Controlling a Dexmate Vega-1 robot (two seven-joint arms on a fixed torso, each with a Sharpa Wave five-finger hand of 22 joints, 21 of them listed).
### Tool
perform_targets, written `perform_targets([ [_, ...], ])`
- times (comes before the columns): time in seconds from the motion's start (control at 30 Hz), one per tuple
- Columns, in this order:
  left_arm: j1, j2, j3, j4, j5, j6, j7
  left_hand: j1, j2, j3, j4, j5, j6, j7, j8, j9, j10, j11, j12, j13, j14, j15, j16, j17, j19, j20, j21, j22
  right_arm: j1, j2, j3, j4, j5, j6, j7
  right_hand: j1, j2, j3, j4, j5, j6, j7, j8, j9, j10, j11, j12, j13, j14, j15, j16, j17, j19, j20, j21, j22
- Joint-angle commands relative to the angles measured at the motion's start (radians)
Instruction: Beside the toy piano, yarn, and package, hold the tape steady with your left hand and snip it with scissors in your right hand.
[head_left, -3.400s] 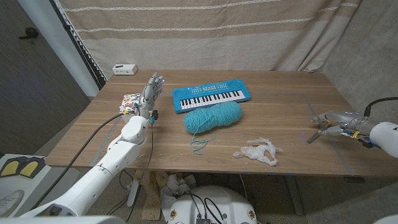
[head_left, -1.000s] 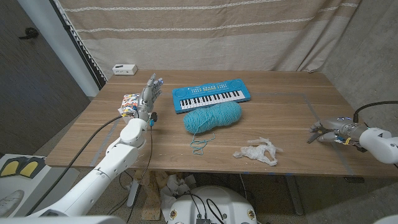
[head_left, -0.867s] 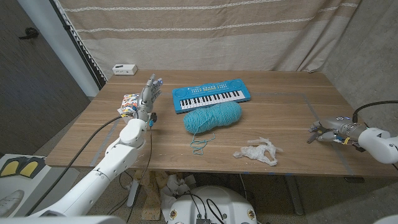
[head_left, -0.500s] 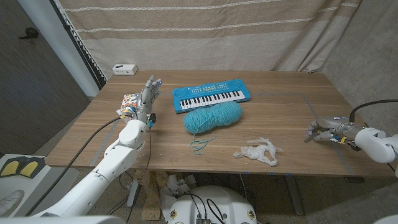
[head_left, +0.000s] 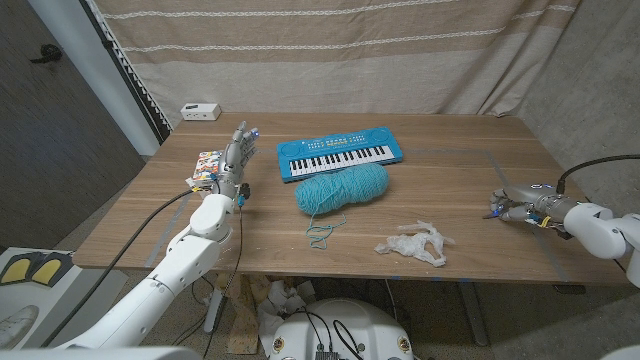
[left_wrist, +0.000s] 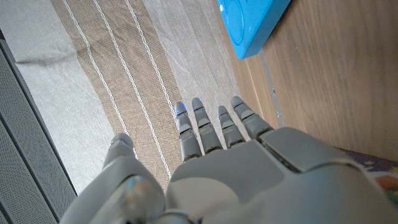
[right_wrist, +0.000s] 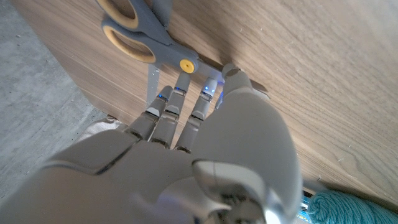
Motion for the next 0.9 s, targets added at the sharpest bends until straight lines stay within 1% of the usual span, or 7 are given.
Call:
perform_targets([
  [0.03, 0.004, -0.004, -0.002, 0.001, 0.001, -0.003, 0.006, -0.012, -0.002, 0.002, 0.006, 0.004, 0.007, 0.0, 0.007, 0.002, 0.005, 0.001, 0.007, 0.005, 0.002, -0.049, 0.002, 0.003, -0.005, 0.002, 0.002, 0.003, 0.053, -0.065, -0.095, 0.018, 0.069, -0.011, -0.047, 0.058, 0.006, 0.03, -0.004, -0.02, -0.03, -0.002, -0.011, -0.026, 0.068, -0.018, 0.011, 0.003, 0.148, -0.186, 0.052, 0.009, 0.036, -0.118, 0.039, 0.014],
  [0.1, 0.004, -0.005, -0.002, 0.002, 0.001, -0.004, 0.005, -0.012, -0.002, 0.002, 0.006, 0.004, 0.009, -0.002, 0.008, 0.002, 0.005, 0.001, 0.007, 0.005, 0.002, -0.05, 0.002, 0.003, -0.005, 0.002, 0.002, 0.003, 0.057, -0.075, -0.103, 0.019, 0.083, -0.013, -0.051, 0.074, 0.001, 0.034, -0.008, -0.027, -0.05, 0.0, -0.018, -0.032, 0.067, -0.017, 0.007, 0.003, 0.161, -0.186, 0.051, 0.005, 0.043, -0.124, 0.049, 0.017],
  [0.2, 0.005, -0.006, -0.002, 0.003, 0.003, -0.005, 0.007, -0.013, -0.002, 0.002, 0.006, 0.004, 0.012, -0.003, 0.008, 0.002, 0.005, 0.0, 0.007, 0.005, 0.002, -0.05, 0.002, 0.003, -0.006, 0.003, 0.002, 0.003, 0.066, -0.094, -0.122, 0.019, 0.098, -0.022, -0.055, 0.08, -0.006, 0.03, -0.006, -0.036, -0.071, -0.002, -0.028, -0.04, 0.047, -0.014, -0.006, 0.005, 0.131, -0.185, 0.029, -0.006, 0.041, -0.122, 0.06, 0.023],
  [0.4, 0.008, -0.003, -0.003, -0.001, 0.003, -0.004, 0.007, -0.014, -0.002, 0.002, 0.007, 0.005, 0.024, 0.004, 0.012, 0.002, 0.007, 0.001, 0.007, 0.005, 0.003, -0.05, 0.002, 0.003, -0.005, 0.002, 0.002, 0.003, 0.071, -0.131, -0.145, 0.023, 0.133, -0.036, -0.065, 0.054, -0.024, -0.001, 0.014, -0.04, -0.102, 0.008, -0.05, -0.069, -0.034, -0.008, -0.058, -0.001, 0.037, -0.182, -0.04, -0.043, 0.018, -0.105, 0.078, 0.028],
  [0.53, 0.009, -0.004, -0.001, -0.003, 0.003, -0.003, 0.007, -0.015, -0.002, 0.002, 0.007, 0.005, 0.027, 0.004, 0.013, 0.002, 0.011, 0.002, 0.009, 0.005, 0.003, -0.05, 0.002, 0.003, -0.005, 0.003, 0.002, 0.003, 0.083, -0.155, -0.174, 0.025, 0.148, -0.041, -0.072, 0.036, -0.029, -0.014, 0.022, -0.035, -0.125, 0.014, -0.069, -0.087, -0.074, -0.007, -0.076, 0.005, 0.003, -0.18, -0.06, -0.052, 0.009, -0.093, 0.083, 0.026],
  [0.67, 0.009, -0.005, 0.0, -0.004, 0.006, -0.004, 0.008, -0.016, -0.002, 0.001, 0.007, 0.005, 0.034, 0.005, 0.014, 0.002, 0.011, 0.0, 0.009, 0.005, 0.004, -0.051, 0.003, 0.003, -0.004, 0.002, 0.003, 0.003, 0.101, -0.173, -0.206, 0.025, 0.164, -0.053, -0.081, 0.031, -0.026, -0.016, 0.025, -0.031, -0.135, 0.018, -0.081, -0.099, -0.085, -0.006, -0.08, 0.008, 0.003, -0.18, -0.06, -0.053, 0.01, -0.088, 0.086, 0.025],
  [0.9, 0.002, -0.005, 0.003, -0.001, 0.007, -0.003, 0.003, -0.017, -0.002, 0.001, 0.007, 0.005, 0.039, 0.007, 0.015, 0.002, 0.013, 0.001, 0.009, 0.005, 0.005, -0.051, 0.003, 0.003, -0.004, 0.003, 0.003, 0.003, 0.127, -0.204, -0.258, 0.02, 0.195, -0.07, -0.102, 0.032, -0.015, -0.014, 0.026, -0.021, -0.149, 0.023, -0.106, -0.125, -0.109, -0.009, -0.085, 0.021, 0.072, -0.183, -0.03, -0.045, 0.02, -0.081, 0.096, 0.021],
])
